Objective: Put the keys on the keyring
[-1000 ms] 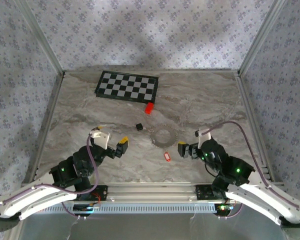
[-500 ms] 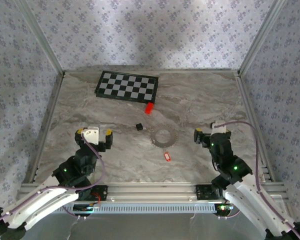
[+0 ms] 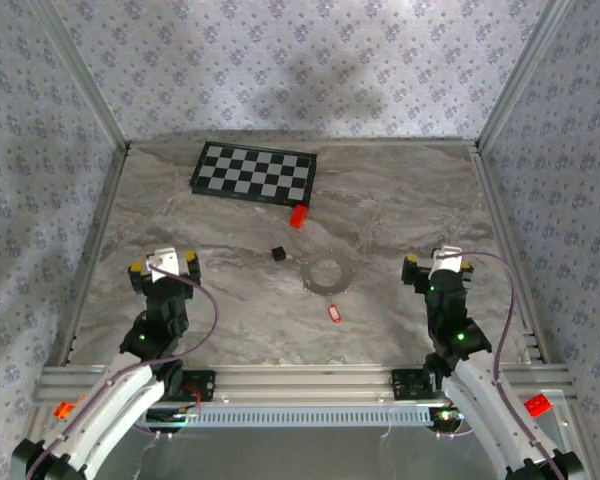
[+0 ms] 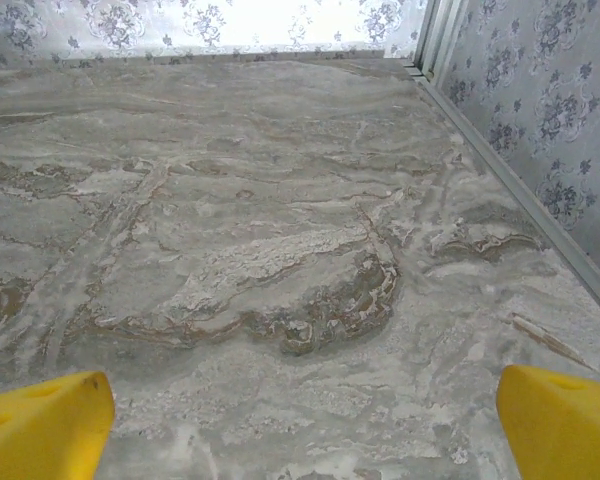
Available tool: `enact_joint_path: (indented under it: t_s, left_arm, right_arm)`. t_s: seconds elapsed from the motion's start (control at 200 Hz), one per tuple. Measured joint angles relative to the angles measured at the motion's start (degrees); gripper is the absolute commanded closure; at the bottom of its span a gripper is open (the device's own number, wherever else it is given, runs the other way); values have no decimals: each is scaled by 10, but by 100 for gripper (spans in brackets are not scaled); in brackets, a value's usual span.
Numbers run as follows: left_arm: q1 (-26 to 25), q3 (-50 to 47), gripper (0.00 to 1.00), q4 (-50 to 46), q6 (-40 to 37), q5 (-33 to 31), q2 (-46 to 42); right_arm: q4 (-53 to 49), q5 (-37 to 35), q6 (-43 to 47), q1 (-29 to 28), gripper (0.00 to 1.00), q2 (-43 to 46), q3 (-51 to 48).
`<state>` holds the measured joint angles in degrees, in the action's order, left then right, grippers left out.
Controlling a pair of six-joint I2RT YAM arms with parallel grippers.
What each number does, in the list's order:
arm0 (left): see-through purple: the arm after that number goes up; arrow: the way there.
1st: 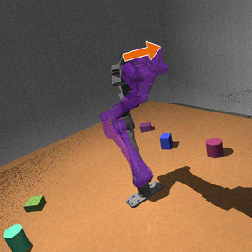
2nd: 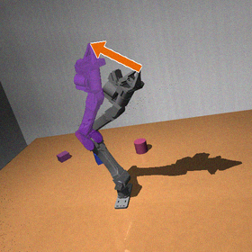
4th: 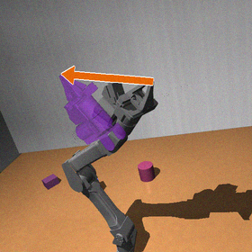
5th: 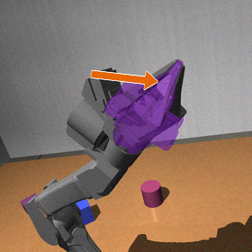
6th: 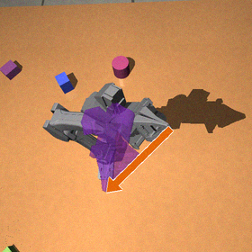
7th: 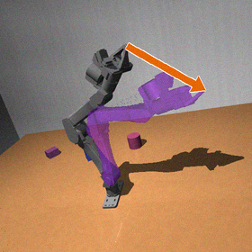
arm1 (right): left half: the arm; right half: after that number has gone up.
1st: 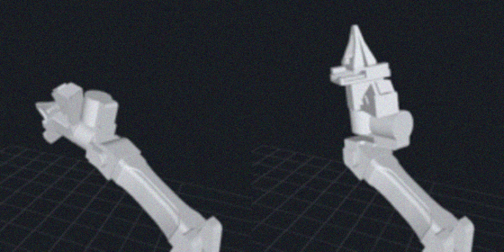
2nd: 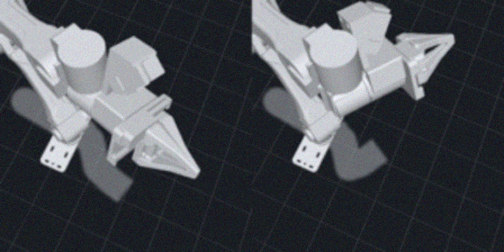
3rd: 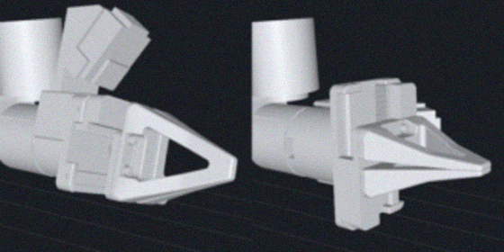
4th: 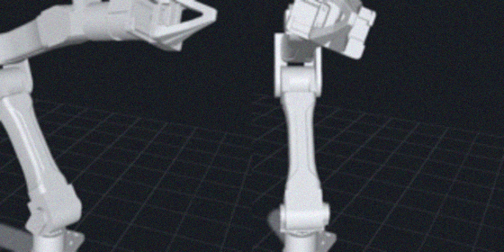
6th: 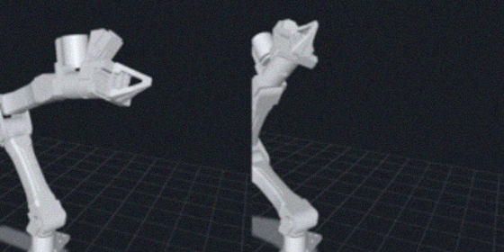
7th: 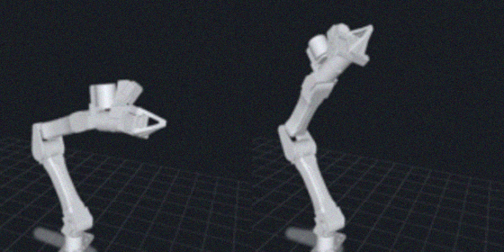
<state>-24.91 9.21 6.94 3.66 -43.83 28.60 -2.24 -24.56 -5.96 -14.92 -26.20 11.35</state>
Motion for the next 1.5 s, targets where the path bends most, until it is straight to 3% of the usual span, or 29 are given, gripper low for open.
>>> enact_joint_path:
  t_s: [0.225,0.41,0.74,1.234,1.499]
  left_arm:
    - [96,-23,1,96,23,47,118]
    - [126,-20,1,173,21,73,219]
    - [137,31,0,287,-2,100,382]
    - [159,77,0,441,-35,133,542]
    - [173,87,0,446,-36,159,556]
  right_arm:
    - [97,17,32,12,0,-27,-57]
    - [150,21,44,21,0,-94,-60]
    - [269,60,36,95,0,-262,-43]
    - [396,121,13,162,0,-400,-3]
    - [435,132,13,169,0,-463,25]
